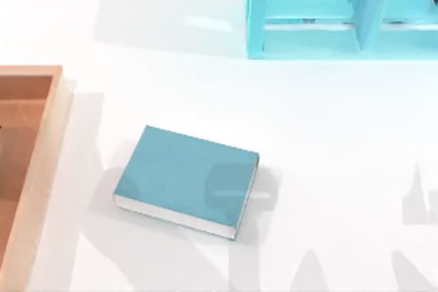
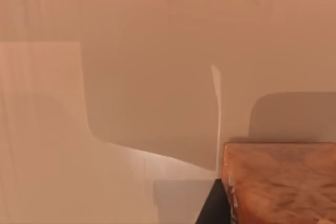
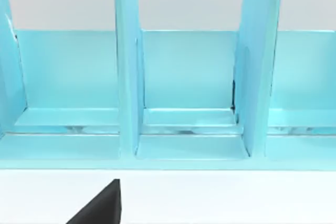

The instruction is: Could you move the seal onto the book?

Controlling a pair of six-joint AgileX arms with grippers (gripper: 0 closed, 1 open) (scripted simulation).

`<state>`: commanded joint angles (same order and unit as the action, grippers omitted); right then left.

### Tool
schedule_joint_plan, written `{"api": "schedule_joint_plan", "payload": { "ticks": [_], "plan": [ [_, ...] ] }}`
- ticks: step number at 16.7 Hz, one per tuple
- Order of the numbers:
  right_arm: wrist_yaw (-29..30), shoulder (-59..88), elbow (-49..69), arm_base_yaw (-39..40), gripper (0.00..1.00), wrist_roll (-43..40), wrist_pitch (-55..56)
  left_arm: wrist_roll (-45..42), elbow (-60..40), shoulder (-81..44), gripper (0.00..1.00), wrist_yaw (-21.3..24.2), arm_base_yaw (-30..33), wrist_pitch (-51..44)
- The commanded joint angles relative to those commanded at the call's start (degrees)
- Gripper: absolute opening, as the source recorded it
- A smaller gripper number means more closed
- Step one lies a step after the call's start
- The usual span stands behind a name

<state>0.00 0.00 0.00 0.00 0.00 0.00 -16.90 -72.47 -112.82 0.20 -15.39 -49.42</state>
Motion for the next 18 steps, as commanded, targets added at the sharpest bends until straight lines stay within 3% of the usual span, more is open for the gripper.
{"api": "schedule_joint_plan", "payload": {
  "ticks": [10,18],
  "plan": [
    [0.0,0.0,0.0,0.0,1.0,0.0,0.0,2.24,-2.77,1.46,0.0,-0.28,1.41,-3.49],
    [0.0,0.0,0.0,0.0,1.0,0.0,0.0,17.21,-17.67,6.3,0.0,-0.76,16.31,-22.73]
  ]
}}
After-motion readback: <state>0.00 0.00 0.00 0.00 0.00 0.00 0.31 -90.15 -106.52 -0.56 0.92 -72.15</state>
